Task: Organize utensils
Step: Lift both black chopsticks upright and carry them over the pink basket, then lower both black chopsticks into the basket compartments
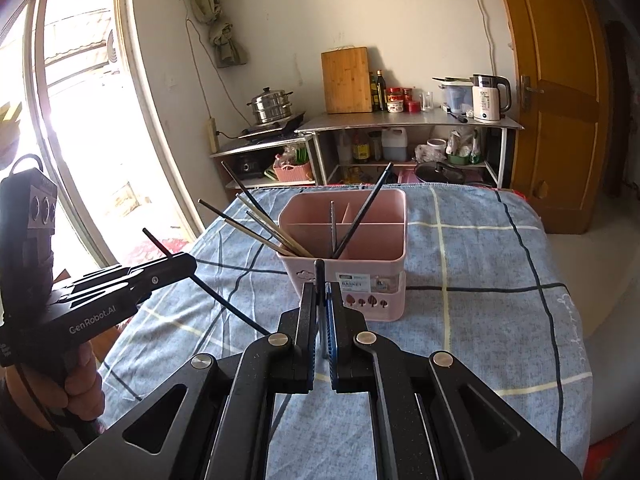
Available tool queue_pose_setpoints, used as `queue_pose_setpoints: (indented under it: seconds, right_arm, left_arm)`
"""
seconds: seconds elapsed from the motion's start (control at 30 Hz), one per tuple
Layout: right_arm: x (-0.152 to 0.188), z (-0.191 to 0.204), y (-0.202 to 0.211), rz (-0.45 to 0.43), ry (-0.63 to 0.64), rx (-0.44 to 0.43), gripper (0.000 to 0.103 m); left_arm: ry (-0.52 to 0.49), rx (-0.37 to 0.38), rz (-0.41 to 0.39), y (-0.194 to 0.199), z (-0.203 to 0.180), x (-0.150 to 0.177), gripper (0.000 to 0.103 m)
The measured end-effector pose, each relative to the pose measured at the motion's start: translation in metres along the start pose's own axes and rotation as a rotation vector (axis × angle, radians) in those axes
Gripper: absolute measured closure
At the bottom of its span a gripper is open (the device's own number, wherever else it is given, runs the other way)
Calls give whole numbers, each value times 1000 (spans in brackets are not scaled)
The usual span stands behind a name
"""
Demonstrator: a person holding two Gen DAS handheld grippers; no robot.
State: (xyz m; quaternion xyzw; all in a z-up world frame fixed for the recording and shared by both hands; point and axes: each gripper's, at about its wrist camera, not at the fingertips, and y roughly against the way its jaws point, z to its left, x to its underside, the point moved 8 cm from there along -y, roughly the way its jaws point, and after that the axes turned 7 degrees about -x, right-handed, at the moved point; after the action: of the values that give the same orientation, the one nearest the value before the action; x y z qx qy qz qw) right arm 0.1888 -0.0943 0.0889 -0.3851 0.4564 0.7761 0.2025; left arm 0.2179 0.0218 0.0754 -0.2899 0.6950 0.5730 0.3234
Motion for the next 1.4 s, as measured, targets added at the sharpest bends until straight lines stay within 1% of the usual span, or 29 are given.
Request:
queue_pose_setpoints:
  seconds: [0.17, 0.3, 0.5, 0.8, 0.93, 1.1, 1.4]
  right_arm:
    - [7, 1, 5, 15, 4, 2, 98]
    - [9, 0, 10, 15, -3, -1, 99]
    - [3, 6, 25, -20, 9, -12, 99]
    - [-9, 5, 28, -42, 21, -10, 99]
    - [-20, 5, 32, -65, 22, -13, 99]
    - [-42, 10, 37, -103, 41, -16, 99]
    - [-90, 12, 37, -179, 44, -23, 99]
  left_arm:
    - [-17, -7, 8, 9, -6, 11, 99]
    - [3, 1, 18, 12, -6, 12, 99]
    - [2, 12, -5, 24, -11, 5, 99]
    - [-6, 22, -18, 31, -15, -9, 99]
    - [0, 26, -37, 36, -13, -24, 99]
    - [1, 26, -80, 45, -11, -52, 99]
    - [11, 16, -137, 47, -9, -104, 99]
